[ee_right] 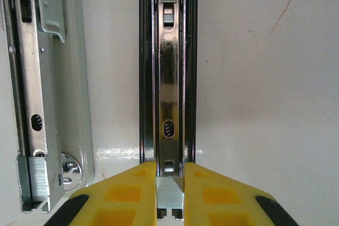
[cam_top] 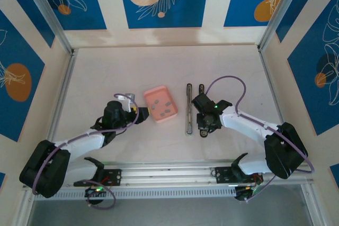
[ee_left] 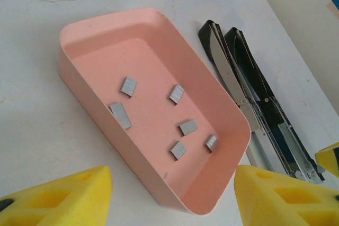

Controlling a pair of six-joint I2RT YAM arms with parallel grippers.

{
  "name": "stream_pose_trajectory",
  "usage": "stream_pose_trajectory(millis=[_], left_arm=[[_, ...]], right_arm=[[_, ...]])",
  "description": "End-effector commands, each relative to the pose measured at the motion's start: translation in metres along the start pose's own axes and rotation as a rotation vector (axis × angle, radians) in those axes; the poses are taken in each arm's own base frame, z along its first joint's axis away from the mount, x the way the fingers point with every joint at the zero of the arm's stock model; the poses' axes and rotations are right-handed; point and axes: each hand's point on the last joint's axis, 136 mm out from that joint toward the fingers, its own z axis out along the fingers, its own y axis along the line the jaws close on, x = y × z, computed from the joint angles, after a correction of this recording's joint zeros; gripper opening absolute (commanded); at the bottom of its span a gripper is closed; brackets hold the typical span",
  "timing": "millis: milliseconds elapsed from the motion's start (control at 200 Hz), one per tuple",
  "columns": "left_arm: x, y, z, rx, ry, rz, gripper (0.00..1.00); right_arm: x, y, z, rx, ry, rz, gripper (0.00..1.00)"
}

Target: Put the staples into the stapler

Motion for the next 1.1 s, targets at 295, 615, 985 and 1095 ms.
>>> stream_pose_trajectory(millis=[295,615,985,1095], left_arm=[[-0.0085,-0.0126,0.0028,0.038,-0.016,0.036,0.62],[-0.0083,-0.0129,0.0034,0.039,-0.015,0.036,0.62],[-0.0069,-0.0130,0.0037,0.038,-0.012,0.038,0.62],[-0.0069,-0.0123,0.0039,0.036,-0.012,0.036,0.62]], right_arm=[[0.0096,0.0003,0.0047,0.002,0.034,-0.017,0.17],[0.0117,-0.0009,0.0058,0.007,0.044,-0.018,0.17],[0.0140,-0.0011,0.0059,0.010,0.050,-0.022,0.17],[0.0144,-0.0015,0.0060,0.013,0.051,-0.022,0.17]])
